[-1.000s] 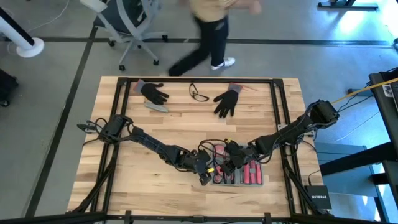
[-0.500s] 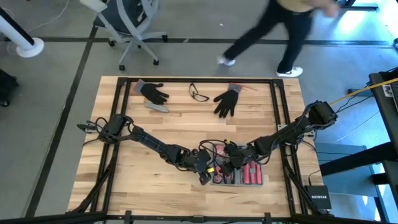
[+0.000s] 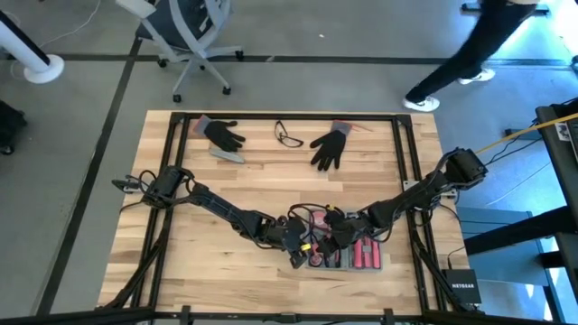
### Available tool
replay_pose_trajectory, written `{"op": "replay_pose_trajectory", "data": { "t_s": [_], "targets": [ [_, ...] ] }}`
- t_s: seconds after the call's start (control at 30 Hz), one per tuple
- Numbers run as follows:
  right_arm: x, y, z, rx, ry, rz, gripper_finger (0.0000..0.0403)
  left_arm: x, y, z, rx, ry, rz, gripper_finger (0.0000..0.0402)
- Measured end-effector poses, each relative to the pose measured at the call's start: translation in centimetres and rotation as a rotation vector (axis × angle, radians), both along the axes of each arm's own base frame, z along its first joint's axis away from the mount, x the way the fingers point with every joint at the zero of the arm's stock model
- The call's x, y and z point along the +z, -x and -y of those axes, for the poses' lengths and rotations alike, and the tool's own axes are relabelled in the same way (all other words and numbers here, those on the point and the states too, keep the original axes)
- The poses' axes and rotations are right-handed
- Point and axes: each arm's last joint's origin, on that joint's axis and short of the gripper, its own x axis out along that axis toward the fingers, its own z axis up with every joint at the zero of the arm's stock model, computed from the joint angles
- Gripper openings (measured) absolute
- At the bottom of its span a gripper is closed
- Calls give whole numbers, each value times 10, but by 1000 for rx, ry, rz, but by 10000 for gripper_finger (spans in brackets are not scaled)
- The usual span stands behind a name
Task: Prefit tool cases
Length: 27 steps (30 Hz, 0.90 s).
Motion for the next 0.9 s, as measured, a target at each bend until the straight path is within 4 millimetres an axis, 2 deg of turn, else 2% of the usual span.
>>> {"op": "replay_pose_trajectory", "data": {
  "t_s": [0.13,0.2,0.37,0.47,0.7,0.8,0.9],
  "targets": [
    [8,-6,-2,-3,10,32,154,-1,1,-1,-1,-18,-10,0],
    [20,-15,-6,6,-11,111,142,-1,0,-1,-11,-30,-6,0],
    [33,-24,-11,42,-7,168,131,0,2,-6,-13,-81,-34,0],
    [39,-27,-12,48,-5,188,131,9,7,-8,-59,-110,-66,0],
    [37,-25,-12,112,21,177,131,32,29,-17,-176,-263,-225,0],
    [37,-25,-13,151,15,188,131,41,40,-10,-232,-297,-267,0],
    [39,-26,-14,195,47,230,131,42,47,8,-323,-340,-266,0]
  ]
}}
